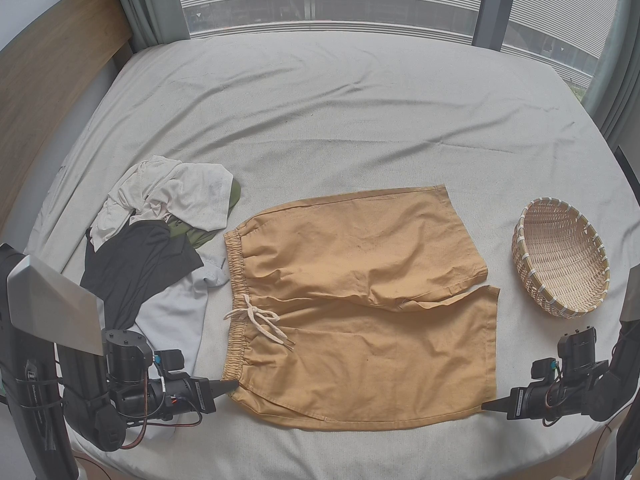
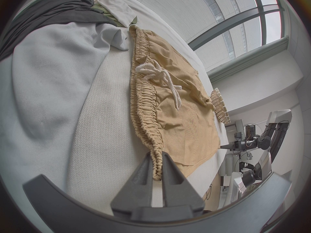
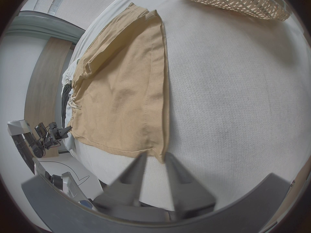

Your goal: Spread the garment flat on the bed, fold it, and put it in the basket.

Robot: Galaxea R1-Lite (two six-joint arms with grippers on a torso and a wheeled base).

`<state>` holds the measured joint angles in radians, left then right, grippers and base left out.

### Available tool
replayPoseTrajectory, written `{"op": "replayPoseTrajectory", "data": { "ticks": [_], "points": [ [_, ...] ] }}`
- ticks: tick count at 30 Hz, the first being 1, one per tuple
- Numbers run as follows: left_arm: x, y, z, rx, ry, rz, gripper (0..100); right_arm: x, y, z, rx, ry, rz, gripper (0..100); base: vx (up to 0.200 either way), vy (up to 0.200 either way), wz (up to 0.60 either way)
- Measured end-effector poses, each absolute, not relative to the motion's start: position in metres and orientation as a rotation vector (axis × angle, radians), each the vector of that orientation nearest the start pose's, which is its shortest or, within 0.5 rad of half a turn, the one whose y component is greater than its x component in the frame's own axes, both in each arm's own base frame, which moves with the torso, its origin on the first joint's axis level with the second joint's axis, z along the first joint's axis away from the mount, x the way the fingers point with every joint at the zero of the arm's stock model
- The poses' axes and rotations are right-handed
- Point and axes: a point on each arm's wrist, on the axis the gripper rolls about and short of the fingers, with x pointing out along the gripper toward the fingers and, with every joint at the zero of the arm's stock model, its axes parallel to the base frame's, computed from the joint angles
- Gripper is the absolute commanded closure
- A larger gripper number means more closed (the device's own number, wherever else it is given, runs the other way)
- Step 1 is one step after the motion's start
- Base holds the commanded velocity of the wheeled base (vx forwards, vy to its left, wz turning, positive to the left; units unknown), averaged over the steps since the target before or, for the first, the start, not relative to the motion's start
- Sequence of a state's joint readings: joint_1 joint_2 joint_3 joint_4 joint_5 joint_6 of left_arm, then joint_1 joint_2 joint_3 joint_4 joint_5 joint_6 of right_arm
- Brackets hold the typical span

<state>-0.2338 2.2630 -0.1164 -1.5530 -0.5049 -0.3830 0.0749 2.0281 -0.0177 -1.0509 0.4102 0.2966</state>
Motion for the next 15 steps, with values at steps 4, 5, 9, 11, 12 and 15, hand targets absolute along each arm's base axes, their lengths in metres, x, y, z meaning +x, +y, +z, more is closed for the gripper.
{"op": "replayPoseTrajectory", "data": {
  "ticks": [4,5,9,11,12,15],
  "points": [
    [0.2332,-0.0667,-0.0124,-0.437,0.733,-0.593,100,0.1843,0.0241,-0.0053,0.427,1.017,0.31,0,0.0,0.0,0.0],
    [0.2332,-0.0667,-0.0124,-0.436,0.733,-0.594,100,0.1851,0.0243,-0.0055,0.427,1.011,0.312,0,0.0,0.0,0.0],
    [0.2332,-0.0665,-0.0124,-0.437,0.733,-0.593,100,0.1879,0.0242,-0.0079,0.429,1.0,0.313,0,0.0,0.0,0.0],
    [0.2332,-0.0665,-0.0124,-0.437,0.733,-0.593,100,0.1891,0.024,-0.0091,0.431,0.995,0.313,0,0.0,0.0,0.0],
    [0.2333,-0.0665,-0.0123,-0.437,0.732,-0.593,100,0.1896,0.0241,-0.0101,0.431,0.996,0.312,0,0.0,0.0,0.0],
    [0.2332,-0.0665,-0.0124,-0.437,0.733,-0.593,100,0.1904,0.0246,-0.0128,0.431,1.001,0.312,0,0.0,0.0,0.0]
  ]
}}
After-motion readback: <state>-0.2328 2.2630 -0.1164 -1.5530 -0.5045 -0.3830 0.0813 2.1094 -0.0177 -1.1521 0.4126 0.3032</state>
